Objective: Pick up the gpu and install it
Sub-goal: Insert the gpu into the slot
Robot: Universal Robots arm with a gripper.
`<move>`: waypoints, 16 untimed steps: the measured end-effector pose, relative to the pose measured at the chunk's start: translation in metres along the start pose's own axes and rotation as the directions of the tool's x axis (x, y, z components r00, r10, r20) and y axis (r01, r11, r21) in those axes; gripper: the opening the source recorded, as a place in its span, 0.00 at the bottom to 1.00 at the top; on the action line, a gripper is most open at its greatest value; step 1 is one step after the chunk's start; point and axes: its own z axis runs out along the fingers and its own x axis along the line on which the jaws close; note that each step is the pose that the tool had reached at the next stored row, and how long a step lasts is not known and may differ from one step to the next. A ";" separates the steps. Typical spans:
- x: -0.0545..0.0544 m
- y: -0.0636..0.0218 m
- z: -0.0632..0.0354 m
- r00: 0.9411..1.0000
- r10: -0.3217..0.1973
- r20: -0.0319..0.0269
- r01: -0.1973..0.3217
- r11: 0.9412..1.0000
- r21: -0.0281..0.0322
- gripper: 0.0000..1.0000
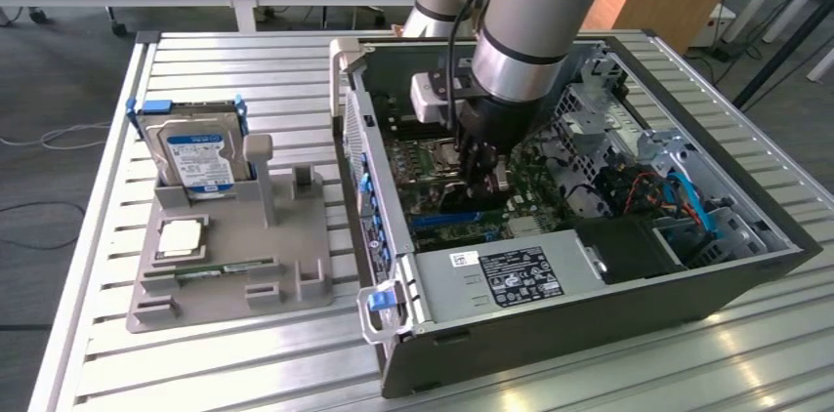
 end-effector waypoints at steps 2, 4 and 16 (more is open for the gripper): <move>0.000 -0.0002 0.0002 1.000 -0.001 0.000 0.001 1.000 0.007 0.27; 0.000 -0.0002 0.0002 1.000 -0.001 0.000 0.001 1.000 0.009 0.27; 0.000 0.0031 0.0003 1.000 -0.002 -0.001 0.002 1.000 0.023 0.27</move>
